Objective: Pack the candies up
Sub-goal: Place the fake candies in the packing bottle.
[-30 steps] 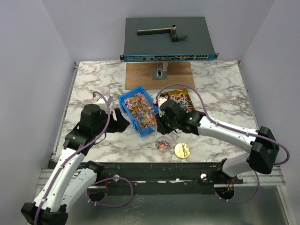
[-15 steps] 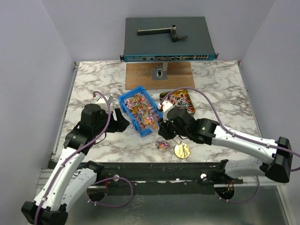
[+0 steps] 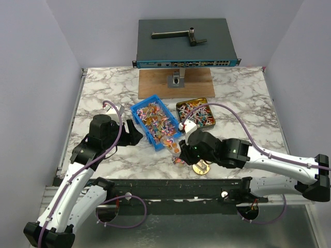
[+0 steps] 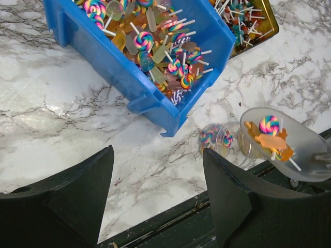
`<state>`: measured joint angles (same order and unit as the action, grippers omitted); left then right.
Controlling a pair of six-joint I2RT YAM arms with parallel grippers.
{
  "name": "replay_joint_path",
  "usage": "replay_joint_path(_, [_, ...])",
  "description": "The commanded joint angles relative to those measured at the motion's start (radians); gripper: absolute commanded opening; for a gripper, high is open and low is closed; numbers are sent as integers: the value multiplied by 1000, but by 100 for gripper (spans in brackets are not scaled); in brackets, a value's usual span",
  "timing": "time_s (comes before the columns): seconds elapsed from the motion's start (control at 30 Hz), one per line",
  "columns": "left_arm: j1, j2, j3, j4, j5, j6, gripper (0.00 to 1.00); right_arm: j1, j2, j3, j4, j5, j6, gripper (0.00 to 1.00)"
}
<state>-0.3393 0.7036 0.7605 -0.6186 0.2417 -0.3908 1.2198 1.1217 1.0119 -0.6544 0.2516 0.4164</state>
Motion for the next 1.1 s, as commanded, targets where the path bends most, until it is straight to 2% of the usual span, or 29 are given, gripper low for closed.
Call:
replay_joint_path(0.0, [8, -6, -1, -4, -18, 14, 72, 66, -26, 42, -125, 101, 108, 1])
replay_joint_path(0.33, [8, -15, -3, -4, -15, 13, 72, 136, -49, 31, -280, 133, 236, 1])
replay_joint_path(0.73, [8, -25, -4, -4, -8, 12, 72, 147, -53, 25, -402, 61, 320, 1])
replay_joint_path(1.07, [8, -34, -4, -2, 8, 10, 72, 146, 84, 76, -509, 26, 354, 1])
